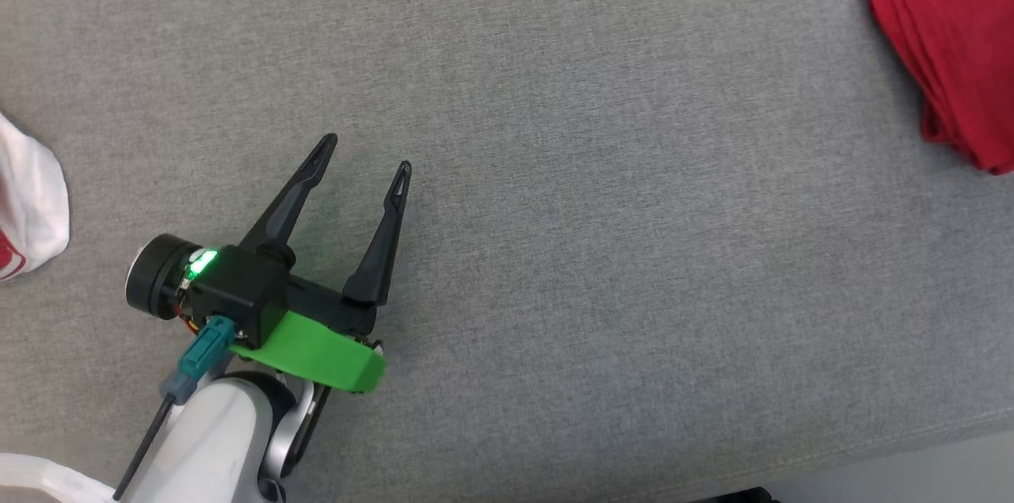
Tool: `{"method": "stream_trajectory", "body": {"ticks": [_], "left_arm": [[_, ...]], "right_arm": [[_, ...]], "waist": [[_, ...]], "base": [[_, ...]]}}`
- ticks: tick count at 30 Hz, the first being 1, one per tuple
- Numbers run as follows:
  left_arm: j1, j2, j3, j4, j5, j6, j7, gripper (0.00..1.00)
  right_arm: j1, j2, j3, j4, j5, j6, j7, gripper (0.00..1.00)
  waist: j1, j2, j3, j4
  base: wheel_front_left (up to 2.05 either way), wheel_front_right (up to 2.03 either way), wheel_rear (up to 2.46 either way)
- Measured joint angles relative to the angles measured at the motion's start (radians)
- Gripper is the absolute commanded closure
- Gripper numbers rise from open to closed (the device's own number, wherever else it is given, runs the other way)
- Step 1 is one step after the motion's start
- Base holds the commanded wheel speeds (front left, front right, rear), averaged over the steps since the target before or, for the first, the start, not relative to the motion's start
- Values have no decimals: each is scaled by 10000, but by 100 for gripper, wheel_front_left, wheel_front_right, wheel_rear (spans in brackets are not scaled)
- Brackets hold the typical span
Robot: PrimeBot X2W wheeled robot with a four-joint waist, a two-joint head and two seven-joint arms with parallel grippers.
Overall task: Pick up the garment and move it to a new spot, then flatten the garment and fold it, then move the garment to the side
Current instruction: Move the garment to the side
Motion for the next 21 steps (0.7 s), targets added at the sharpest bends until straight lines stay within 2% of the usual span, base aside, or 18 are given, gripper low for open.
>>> {"method": "stream_trajectory", "body": {"ticks": [6, 10, 14, 21], "left_arm": [[0, -178, 0, 424, -259, 38, -407, 0], [158, -272, 104, 777, -435, 94, -732, 0], [511, -389, 445, 1104, -761, 362, -1045, 0], [1072, -322, 1335, 1337, -1225, 892, -1315, 0]], "right_arm": [[-647, 474, -840, 1994, -1114, 0, -1446, 0], [-701, 928, -1229, 2119, -1363, 2, -2481, 0], [-359, 1360, -1776, 1463, -1034, 0, -3267, 0], [1289, 1565, -2391, -957, -504, 0, -3438, 0]], "waist": [[0, 0, -257, 258], [1, 0, -737, 350], [0, 0, -1472, 394], [-1, 0, -2936, 452]], "base": [[0, 0, 0], [0, 0, 0], [0, 0, 0], [0, 0, 0]]}}
